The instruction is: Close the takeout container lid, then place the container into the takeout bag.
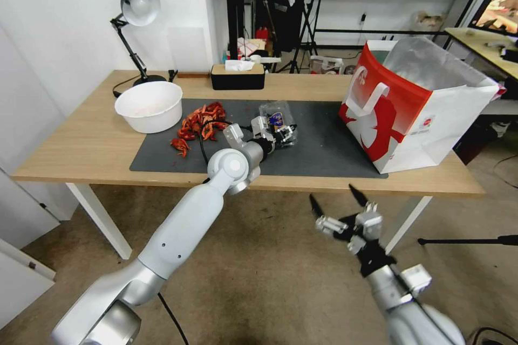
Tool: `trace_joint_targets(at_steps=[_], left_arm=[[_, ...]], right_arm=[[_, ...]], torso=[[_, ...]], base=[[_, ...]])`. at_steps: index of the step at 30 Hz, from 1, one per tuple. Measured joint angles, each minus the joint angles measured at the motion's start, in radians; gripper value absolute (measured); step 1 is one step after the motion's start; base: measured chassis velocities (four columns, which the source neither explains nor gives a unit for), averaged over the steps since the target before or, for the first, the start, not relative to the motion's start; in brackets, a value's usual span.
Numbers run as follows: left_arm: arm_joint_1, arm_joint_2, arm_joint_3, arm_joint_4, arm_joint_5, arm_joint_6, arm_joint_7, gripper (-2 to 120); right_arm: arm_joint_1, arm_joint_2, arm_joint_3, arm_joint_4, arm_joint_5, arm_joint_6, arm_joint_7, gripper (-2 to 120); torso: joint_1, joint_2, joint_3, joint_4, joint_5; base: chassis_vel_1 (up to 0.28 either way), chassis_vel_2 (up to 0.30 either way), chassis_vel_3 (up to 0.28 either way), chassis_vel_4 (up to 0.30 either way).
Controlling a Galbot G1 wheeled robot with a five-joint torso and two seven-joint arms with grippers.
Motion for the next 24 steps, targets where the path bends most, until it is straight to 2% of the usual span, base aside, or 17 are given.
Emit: trace_joint_targets(at_steps=[2, 3, 6, 7, 10, 11, 15, 24], left_arm=[[0.003, 0.001, 0.000, -0.001, 0.001, 0.000, -0.001, 9], [0.003, 0.001, 0.000, -0.001, 0.001, 0.000, -0.001, 9], [0.005, 0.003, -0.002, -0.001, 0.001, -0.003, -0.003, 0], [0.005, 0.003, -0.002, -0.001, 0.001, -0.003, -0.003, 0], [0.007, 0.005, -0.004, 0.000, 0.001, -0.006, -0.003, 0], [0.007, 0.005, -0.004, 0.000, 0.001, -0.006, -0.003, 0], [0.009, 0.007, -0.005, 0.000, 0.001, -0.008, -0.003, 0], [0.010, 0.012, -0.005, 0.002, 0.002, -0.009, -0.003, 0]], right_arm=[[0.031, -0.024, 0.014, 0.005, 0.073, -0.033, 0.003, 100], [0.031, -0.024, 0.014, 0.005, 0.073, -0.033, 0.003, 100], [0.072, -0.059, 0.026, 0.008, 0.211, -0.089, 0.014, 100], [0.072, -0.059, 0.026, 0.008, 0.211, -0.089, 0.014, 100], [0.117, -0.084, 0.018, -0.002, 0.353, -0.139, 0.039, 100], [0.117, -0.084, 0.018, -0.002, 0.353, -0.139, 0.039, 100], [0.176, -0.094, -0.017, -0.032, 0.515, -0.183, 0.089, 100], [0.300, -0.099, -0.071, -0.101, 0.664, -0.219, 0.140, 100]], torso=[[0.000, 0.000, 0.000, 0.0000, 0.0001], [0.000, 0.000, 0.000, 0.0000, 0.0001], [0.000, 0.000, 0.000, -0.0001, 0.0000], [0.000, 0.000, 0.000, -0.0001, 0.0000], [0.000, 0.000, 0.000, -0.0001, 0.0001], [0.000, 0.000, 0.000, -0.0001, 0.0001], [0.000, 0.000, 0.000, -0.0001, 0.0000], [0.000, 0.000, 0.000, 0.0000, -0.0001]], base=[[0.000, 0.000, 0.000, 0.000], [0.000, 0.000, 0.000, 0.000], [0.000, 0.000, 0.000, 0.000], [0.000, 0.000, 0.000, 0.000], [0.000, 0.000, 0.000, 0.000], [0.000, 0.000, 0.000, 0.000], [0.000, 0.000, 0.000, 0.000], [0.000, 0.000, 0.000, 0.000]])
